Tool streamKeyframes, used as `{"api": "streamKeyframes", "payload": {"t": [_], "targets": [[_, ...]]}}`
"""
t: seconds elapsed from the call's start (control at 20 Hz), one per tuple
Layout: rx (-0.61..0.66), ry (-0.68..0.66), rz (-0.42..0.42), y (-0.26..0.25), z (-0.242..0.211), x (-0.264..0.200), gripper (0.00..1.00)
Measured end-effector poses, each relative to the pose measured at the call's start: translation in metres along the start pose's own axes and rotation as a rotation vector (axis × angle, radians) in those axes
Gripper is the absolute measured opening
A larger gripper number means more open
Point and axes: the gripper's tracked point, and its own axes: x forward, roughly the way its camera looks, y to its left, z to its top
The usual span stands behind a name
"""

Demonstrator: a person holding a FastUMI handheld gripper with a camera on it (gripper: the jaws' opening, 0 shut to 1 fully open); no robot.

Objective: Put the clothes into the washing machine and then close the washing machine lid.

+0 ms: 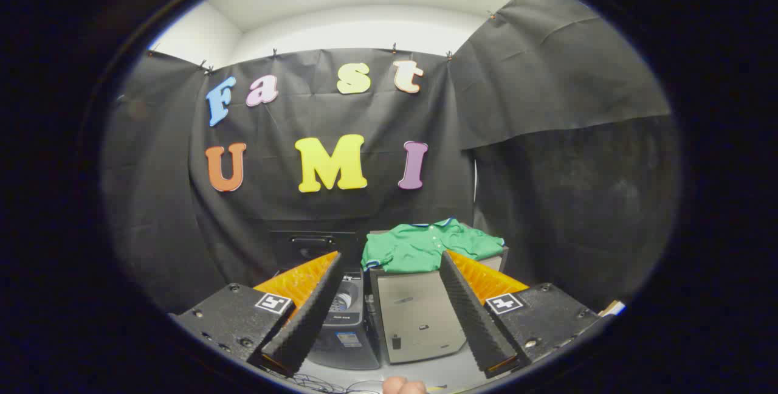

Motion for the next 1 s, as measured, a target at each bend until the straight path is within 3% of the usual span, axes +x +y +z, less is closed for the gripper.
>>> {"api": "streamKeyframes", "payload": {"t": [1.0], "targets": [[0.013, 0.036, 0.002, 0.007, -0.007, 0.003, 1.0]]}}
